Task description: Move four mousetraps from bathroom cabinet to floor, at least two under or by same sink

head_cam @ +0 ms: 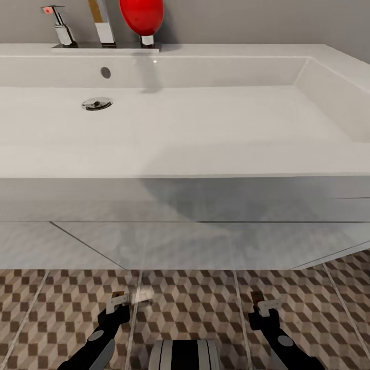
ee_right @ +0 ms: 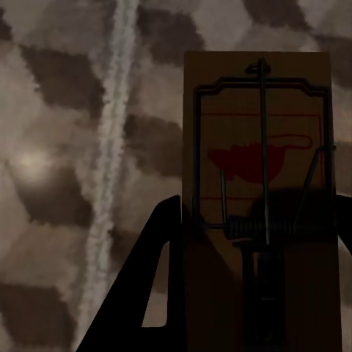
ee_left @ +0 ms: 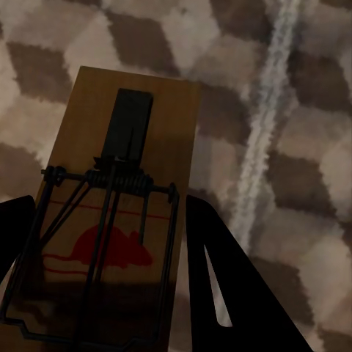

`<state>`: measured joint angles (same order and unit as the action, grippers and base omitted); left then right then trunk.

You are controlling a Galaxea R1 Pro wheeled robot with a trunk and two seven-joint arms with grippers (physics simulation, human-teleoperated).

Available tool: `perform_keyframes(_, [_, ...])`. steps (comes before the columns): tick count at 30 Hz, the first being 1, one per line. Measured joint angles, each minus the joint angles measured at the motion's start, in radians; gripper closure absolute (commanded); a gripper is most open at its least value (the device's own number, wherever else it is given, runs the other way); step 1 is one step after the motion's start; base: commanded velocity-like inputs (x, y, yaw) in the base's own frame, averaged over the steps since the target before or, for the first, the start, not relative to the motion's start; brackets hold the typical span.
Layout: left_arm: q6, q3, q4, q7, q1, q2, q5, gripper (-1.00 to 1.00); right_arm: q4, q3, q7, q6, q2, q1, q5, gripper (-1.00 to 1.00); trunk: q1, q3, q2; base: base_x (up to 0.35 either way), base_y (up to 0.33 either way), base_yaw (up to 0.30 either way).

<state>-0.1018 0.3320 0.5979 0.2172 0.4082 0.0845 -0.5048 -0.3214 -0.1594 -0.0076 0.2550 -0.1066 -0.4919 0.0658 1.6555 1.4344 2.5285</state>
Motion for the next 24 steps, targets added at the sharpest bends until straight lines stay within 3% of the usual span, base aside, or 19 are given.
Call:
perform_keyframes(11, [0.0, 0.0, 0.0, 0.0, 0.0, 0.0, 0.001, 1.0, 0.0, 0.0, 0.001, 0.001, 0.0, 0.0, -0.003, 1.0, 0.005, 0.042, 0.003, 0.0, 0.0, 0.0])
perform_keyframes(24, [0.0, 0.0, 0.0, 0.0, 0.0, 0.0, 0.0, 1.0, 0.0, -0.001, 0.001, 0.001, 0.0, 0.0, -0.005, 1.0, 0.006, 0.05, 0.003, 0.0, 0.0, 0.0])
